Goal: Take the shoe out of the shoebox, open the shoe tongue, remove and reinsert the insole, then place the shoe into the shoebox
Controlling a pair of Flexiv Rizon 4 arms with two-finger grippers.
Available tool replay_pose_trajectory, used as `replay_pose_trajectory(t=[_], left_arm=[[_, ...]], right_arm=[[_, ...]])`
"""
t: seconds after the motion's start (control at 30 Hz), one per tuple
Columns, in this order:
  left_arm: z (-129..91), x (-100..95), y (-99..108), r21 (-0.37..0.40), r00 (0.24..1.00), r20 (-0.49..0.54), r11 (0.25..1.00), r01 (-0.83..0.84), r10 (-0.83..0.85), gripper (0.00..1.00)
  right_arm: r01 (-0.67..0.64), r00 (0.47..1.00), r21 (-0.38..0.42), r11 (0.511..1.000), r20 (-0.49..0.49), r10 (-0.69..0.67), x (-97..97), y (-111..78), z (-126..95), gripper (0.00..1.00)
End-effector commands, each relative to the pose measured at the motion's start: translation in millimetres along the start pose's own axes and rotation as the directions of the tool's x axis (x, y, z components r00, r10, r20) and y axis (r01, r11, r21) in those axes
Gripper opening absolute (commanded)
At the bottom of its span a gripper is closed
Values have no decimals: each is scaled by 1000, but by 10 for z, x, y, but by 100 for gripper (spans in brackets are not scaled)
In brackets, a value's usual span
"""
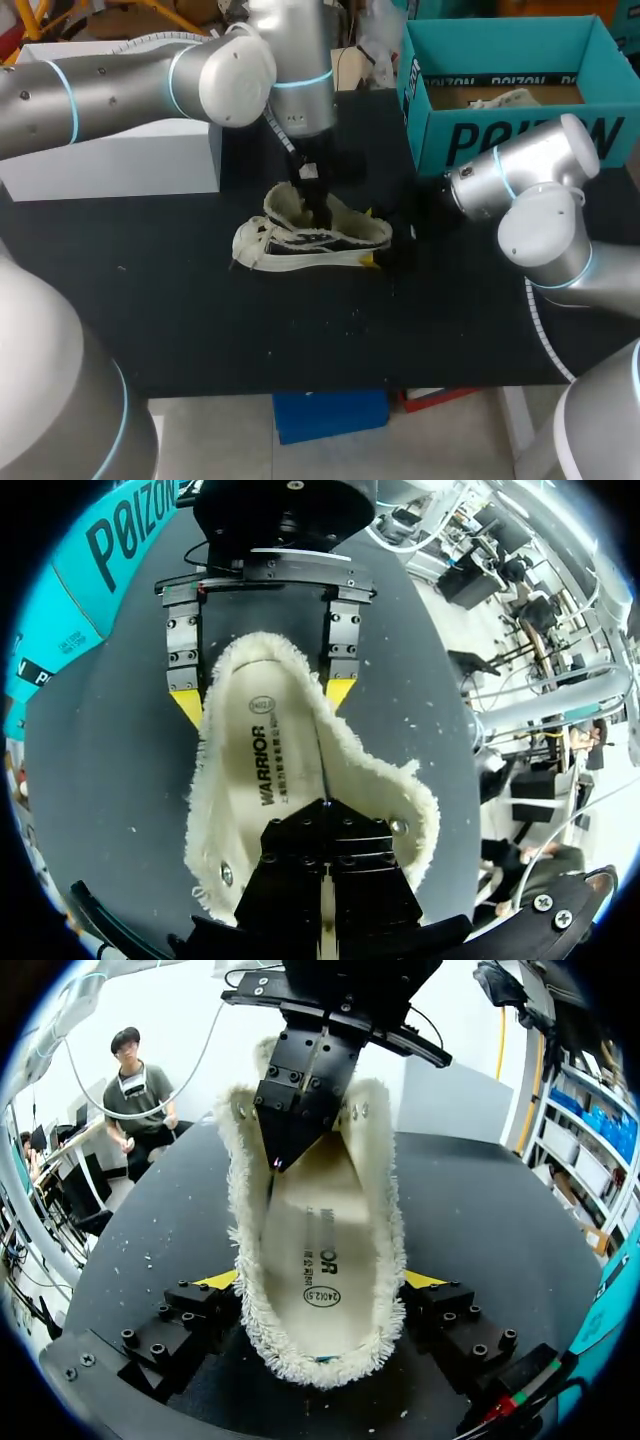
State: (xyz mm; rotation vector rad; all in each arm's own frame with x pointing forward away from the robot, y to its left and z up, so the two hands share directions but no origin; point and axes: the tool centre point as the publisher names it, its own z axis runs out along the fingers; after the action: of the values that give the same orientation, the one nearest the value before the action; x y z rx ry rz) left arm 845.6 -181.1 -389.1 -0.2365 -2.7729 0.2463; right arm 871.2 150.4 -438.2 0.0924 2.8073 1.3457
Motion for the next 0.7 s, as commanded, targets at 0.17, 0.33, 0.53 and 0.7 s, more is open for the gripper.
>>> replay_pose_trajectory(t=[0.17, 0.33, 0.53, 0.7], left_arm=[[193, -29, -17, 12, 1000, -8, 1000, 1, -1, 0], [247, -40, -17, 18, 1000, 4, 1000, 6, -6, 0], [312, -39, -42, 29, 1000, 8, 1000, 3, -4, 0], [357, -30, -51, 43, 1000, 5, 999, 7, -7, 0]], right_arm=[[-1, 1000, 1, 1000, 1, 1, -11, -10, 13, 0], [-1, 1000, 1, 1000, 1, 1, -11, -10, 13, 0], [-1, 1000, 1, 1000, 1, 1, -11, -10, 13, 0], [-1, 1000, 1, 1000, 1, 1, -11, -10, 13, 0]])
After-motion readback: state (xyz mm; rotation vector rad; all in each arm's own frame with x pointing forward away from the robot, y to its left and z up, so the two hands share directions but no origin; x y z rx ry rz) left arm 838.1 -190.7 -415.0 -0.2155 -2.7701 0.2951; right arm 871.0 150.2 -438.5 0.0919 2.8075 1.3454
